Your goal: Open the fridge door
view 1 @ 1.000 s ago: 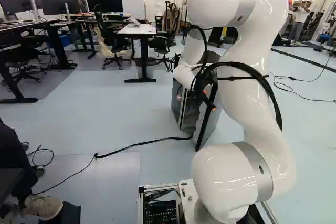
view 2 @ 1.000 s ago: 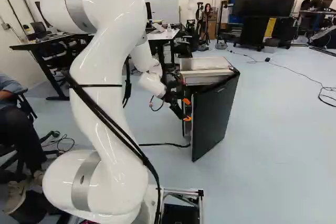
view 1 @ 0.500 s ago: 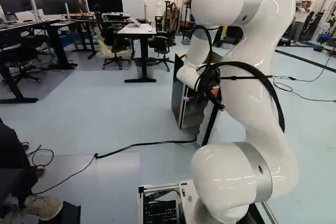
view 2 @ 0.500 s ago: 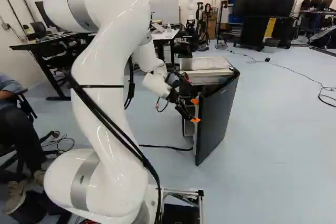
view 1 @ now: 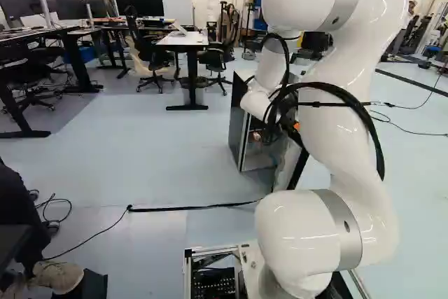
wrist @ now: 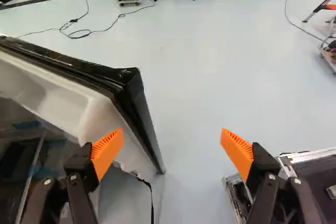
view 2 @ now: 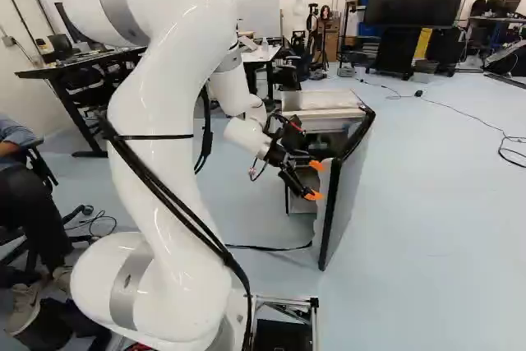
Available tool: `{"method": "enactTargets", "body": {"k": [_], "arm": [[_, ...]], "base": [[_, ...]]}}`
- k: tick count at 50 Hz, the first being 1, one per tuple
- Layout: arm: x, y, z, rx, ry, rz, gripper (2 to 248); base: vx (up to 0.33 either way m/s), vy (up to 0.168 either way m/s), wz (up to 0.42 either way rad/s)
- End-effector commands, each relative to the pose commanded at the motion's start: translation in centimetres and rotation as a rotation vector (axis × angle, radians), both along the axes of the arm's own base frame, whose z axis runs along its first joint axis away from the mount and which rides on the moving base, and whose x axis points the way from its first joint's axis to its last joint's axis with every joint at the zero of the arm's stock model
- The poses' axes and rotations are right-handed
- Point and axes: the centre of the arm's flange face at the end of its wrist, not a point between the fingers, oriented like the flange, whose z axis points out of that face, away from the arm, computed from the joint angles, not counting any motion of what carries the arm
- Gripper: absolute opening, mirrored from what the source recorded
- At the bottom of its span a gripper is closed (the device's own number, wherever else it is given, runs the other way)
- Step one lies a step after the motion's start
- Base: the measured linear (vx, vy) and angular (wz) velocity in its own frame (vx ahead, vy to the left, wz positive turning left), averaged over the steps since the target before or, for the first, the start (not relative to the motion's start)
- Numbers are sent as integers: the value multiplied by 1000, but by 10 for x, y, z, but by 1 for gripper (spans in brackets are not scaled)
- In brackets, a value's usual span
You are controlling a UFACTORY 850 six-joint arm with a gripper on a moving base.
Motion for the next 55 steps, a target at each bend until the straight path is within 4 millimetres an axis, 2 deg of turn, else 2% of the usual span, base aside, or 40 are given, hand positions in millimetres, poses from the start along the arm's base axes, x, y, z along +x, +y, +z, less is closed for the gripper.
{"method": "enactTargets", "body": {"k": [11,21,36,48,55], "arm": [[-5,-1,1,-15,9,-16,247],[0,9,1,-16,7,9,247],[18,24,3,-34,-6,40,247],[35,24,7,-63,-20,33,247],[47,17,9,-81,-31,13,247]], "base": [[0,0,0],[0,0,0],[0,0,0],[0,0,0],[0,0,0]]}}
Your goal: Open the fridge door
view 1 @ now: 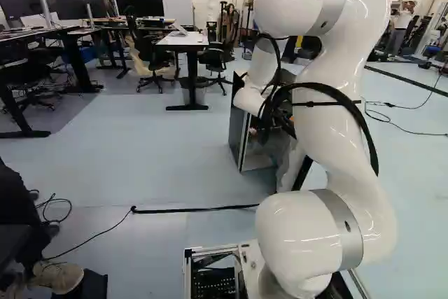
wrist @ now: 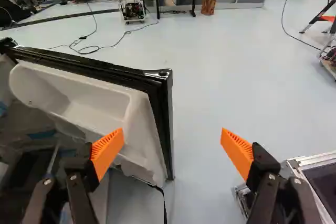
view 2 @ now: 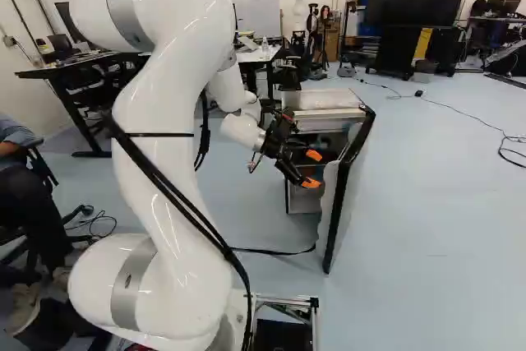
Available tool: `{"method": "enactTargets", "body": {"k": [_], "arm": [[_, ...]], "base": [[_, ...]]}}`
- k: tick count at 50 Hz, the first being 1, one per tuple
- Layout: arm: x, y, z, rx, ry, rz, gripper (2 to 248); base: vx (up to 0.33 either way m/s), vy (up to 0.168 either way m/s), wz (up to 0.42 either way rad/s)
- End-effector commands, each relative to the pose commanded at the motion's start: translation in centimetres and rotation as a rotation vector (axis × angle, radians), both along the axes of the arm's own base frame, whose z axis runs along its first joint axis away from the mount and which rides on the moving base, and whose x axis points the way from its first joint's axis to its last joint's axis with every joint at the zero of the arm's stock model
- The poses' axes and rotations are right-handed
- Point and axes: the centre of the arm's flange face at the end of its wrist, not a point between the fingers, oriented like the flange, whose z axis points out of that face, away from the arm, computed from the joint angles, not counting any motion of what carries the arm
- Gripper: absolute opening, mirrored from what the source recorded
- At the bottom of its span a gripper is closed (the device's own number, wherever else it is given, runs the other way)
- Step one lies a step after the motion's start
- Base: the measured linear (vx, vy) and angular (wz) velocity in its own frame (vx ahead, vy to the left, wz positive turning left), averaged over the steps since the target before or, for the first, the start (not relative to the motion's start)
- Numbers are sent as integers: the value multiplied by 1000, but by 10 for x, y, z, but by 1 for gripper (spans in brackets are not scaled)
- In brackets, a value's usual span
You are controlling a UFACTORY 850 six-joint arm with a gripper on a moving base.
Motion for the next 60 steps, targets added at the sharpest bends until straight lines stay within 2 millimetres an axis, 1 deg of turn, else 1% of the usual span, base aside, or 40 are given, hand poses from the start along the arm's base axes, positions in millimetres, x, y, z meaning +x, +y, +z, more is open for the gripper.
{"method": "enactTargets", "body": {"k": [8,16,37,60], "arm": [[12,-16,2,-20,-15,-37,247],[20,-34,4,-29,-28,-75,247],[35,-83,5,-35,-64,-164,247],[45,-137,7,-44,-104,-255,247]], "base": [[0,0,0],[0,0,0],[0,0,0],[0,0,0]]}}
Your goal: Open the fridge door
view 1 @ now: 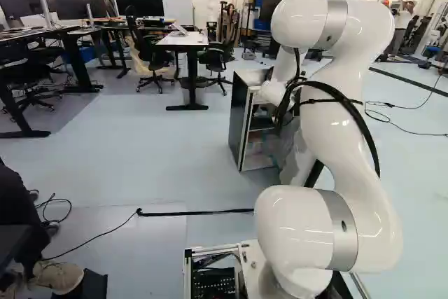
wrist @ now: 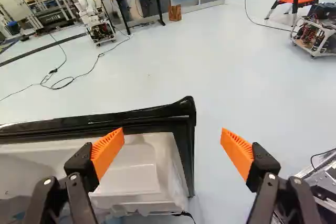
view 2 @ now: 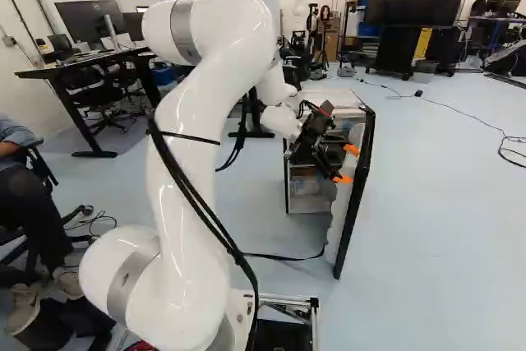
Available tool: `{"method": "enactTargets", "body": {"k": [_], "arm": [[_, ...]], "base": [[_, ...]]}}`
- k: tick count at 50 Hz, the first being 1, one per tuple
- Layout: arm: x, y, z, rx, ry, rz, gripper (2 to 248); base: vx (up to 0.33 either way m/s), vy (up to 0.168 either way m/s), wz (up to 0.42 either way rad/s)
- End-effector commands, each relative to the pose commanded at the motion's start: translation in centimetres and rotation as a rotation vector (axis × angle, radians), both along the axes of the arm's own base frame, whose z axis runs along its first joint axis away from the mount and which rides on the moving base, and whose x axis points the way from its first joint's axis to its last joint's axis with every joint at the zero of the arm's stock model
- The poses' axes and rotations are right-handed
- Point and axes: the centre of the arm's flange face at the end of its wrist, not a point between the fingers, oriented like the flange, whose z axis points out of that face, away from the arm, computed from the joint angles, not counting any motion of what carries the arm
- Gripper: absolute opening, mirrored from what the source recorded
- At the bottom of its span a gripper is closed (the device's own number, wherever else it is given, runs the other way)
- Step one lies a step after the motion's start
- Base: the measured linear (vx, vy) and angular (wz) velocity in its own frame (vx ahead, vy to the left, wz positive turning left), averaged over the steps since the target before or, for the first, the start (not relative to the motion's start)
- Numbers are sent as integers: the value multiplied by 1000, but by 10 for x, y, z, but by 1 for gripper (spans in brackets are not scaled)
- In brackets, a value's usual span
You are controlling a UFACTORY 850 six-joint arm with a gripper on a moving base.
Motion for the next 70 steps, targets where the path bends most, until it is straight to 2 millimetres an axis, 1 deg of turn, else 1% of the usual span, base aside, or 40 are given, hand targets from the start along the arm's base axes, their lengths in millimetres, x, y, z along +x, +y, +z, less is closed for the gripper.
{"method": "enactTargets", "body": {"k": [33,39,45,51,70], "arm": [[8,-78,2,-20,-59,-121,247],[7,-86,2,-22,-63,-133,247],[5,-87,2,-22,-62,-137,247],[2,-84,2,-20,-55,-135,247],[-16,-48,1,-14,-3,-64,247]], "base": [[0,0,0],[0,0,0],[0,0,0],[0,0,0],[0,0,0]]}}
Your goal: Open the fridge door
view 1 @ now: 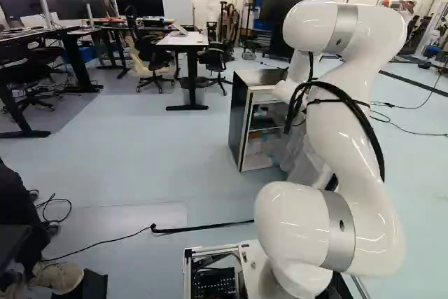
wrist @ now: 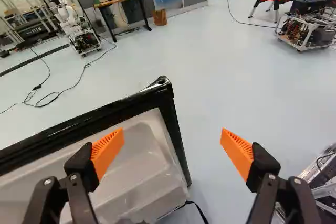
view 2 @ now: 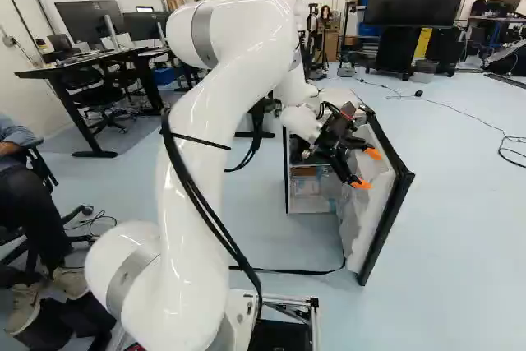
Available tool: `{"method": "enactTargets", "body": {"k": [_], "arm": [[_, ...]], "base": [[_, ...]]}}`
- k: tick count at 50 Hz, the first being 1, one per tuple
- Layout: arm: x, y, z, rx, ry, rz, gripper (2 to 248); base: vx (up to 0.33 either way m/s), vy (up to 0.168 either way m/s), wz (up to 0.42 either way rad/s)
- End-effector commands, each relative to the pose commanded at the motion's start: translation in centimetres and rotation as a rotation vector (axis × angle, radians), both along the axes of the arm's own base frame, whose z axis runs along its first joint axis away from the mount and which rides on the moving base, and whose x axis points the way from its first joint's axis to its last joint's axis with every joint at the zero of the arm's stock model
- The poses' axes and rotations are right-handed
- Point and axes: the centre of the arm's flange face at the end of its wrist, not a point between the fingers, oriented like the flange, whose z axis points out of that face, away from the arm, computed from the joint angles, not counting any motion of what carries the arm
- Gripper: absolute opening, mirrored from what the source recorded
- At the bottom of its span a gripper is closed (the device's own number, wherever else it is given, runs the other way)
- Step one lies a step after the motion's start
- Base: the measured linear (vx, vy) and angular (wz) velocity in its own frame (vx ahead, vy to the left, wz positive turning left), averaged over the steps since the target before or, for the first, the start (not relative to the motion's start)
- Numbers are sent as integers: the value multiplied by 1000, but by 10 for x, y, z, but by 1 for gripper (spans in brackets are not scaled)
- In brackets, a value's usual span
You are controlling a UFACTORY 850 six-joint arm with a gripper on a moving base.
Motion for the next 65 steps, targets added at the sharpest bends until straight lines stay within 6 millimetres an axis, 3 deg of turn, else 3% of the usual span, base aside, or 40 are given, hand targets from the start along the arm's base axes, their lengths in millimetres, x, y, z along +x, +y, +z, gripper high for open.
{"method": "enactTargets", "body": {"k": [53,65], "arm": [[-53,110,6,-49,159,391,247],[-56,116,6,-51,166,412,247]], "base": [[0,0,0],[0,0,0]]}}
